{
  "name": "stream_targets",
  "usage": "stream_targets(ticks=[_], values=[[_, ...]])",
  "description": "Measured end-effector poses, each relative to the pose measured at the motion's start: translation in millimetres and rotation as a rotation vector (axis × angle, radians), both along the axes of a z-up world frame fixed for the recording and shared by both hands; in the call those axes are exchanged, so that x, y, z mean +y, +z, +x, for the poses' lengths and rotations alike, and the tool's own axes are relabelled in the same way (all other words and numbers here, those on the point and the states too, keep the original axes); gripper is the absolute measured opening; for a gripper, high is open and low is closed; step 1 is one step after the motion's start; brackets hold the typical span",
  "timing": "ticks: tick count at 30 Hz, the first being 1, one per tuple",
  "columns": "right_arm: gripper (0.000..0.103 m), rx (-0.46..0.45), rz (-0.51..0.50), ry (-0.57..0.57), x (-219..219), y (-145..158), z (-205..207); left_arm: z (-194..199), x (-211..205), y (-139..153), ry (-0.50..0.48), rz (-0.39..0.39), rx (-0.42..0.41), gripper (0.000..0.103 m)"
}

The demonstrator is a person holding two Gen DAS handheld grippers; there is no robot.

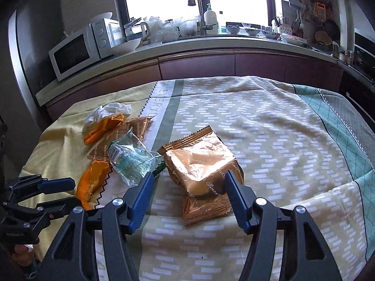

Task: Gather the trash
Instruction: 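Move left gripper to orange peel while right gripper approaches brown snack wrapper, then close left gripper on orange peel while right gripper closes on brown wrapper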

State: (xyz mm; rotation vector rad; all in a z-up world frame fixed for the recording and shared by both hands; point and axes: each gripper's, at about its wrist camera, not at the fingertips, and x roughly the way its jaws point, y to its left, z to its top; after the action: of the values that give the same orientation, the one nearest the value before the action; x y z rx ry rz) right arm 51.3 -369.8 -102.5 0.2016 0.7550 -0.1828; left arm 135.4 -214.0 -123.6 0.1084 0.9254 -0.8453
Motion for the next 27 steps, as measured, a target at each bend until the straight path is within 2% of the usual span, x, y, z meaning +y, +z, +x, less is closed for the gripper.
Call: stream_targets(ticks=[6,8,10,12,15,17,27], values=[[0.057,0.031,-0.009,-0.013,-3.9,-1.9,4.5,8.9,-9.0,-4.0,-0.006,0.014,0.024,0.051],[0.049,0.038,-0.005,-0.015,-5.4,-2.9,5.1,8.7,-10.5,-4.1,-0.013,0.011,0.031,0.043],[0.046,0.037,0.001,-0.012,-5.8,-3.2,5.0,10.1,-10.7,-4.8,-0.018,0.006,0.044,0.035],[0.037,0.036,0.002,-0.005,-5.2,-3.3,4.8,11.4,-9.6,-5.7,-0.013,0.003,0.052,0.034],[0.031,0.025,0.01,-0.003,-5.3,-1.6,3.5,12.7,-7.3,-6.9,-0.006,-0.002,0.058,0.03],[0.018,0.02,0.025,-0.002,-6.8,-1.7,2.7,12.1,-5.2,-7.1,-0.001,-0.004,0.061,0.028],[0.013,-0.05,0.084,-0.007,-11.9,11.9,-8.0,9.3,9.9,-3.6,0.014,-0.019,0.055,0.022]])
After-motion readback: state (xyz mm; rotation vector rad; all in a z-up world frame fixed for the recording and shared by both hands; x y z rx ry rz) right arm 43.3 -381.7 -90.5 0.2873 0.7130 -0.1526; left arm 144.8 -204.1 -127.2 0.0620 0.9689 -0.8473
